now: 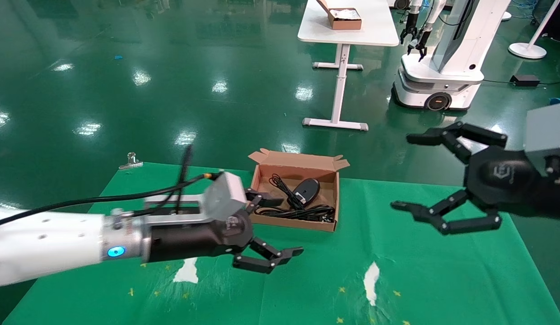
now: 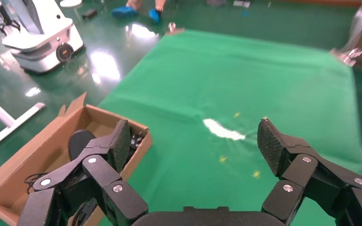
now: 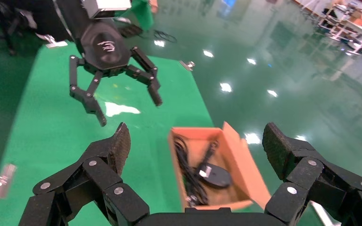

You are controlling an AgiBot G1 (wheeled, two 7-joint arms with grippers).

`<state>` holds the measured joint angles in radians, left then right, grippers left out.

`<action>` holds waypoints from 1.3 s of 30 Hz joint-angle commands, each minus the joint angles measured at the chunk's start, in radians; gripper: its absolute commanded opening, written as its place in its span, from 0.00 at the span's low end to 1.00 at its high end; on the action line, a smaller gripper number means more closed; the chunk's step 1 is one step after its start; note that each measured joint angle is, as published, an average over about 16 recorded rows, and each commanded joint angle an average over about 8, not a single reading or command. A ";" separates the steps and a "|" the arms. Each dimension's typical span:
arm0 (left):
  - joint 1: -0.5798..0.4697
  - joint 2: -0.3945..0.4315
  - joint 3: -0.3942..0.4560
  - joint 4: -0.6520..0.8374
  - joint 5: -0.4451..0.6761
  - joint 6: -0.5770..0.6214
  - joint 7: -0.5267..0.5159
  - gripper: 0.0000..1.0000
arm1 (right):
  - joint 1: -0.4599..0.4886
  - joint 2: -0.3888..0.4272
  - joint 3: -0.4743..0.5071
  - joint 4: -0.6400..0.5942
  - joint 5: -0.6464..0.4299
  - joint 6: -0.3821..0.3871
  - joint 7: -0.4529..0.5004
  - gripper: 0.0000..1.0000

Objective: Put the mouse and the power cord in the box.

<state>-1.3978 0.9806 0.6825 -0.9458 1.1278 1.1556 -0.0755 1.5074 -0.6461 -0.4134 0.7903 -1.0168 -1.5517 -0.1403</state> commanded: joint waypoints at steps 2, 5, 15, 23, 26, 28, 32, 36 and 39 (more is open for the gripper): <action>0.034 -0.038 -0.042 -0.035 -0.041 0.035 -0.012 1.00 | -0.043 0.003 0.013 0.049 0.029 0.006 0.033 1.00; 0.067 -0.077 -0.084 -0.070 -0.083 0.071 -0.023 1.00 | -0.086 0.007 0.027 0.098 0.057 0.011 0.065 1.00; 0.179 -0.204 -0.223 -0.187 -0.220 0.188 -0.062 1.00 | -0.229 0.018 0.071 0.261 0.151 0.030 0.173 1.00; 0.268 -0.306 -0.334 -0.280 -0.329 0.282 -0.093 1.00 | -0.343 0.028 0.106 0.391 0.227 0.044 0.260 1.00; 0.299 -0.341 -0.372 -0.313 -0.367 0.314 -0.104 1.00 | -0.385 0.031 0.119 0.440 0.255 0.050 0.292 1.00; 0.314 -0.359 -0.392 -0.329 -0.386 0.331 -0.108 1.00 | -0.408 0.033 0.126 0.466 0.270 0.053 0.309 1.00; 0.331 -0.379 -0.415 -0.347 -0.409 0.349 -0.112 1.00 | -0.447 0.036 0.138 0.511 0.296 0.058 0.334 1.00; 0.335 -0.383 -0.420 -0.351 -0.415 0.353 -0.112 1.00 | -0.462 0.037 0.143 0.526 0.306 0.060 0.340 1.00; 0.333 -0.380 -0.416 -0.348 -0.412 0.350 -0.112 1.00 | -0.457 0.037 0.142 0.520 0.304 0.061 0.337 1.00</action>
<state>-1.0652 0.6003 0.2658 -1.2941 0.7158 1.5060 -0.1879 1.0522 -0.6092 -0.2724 1.3089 -0.7147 -1.4917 0.1968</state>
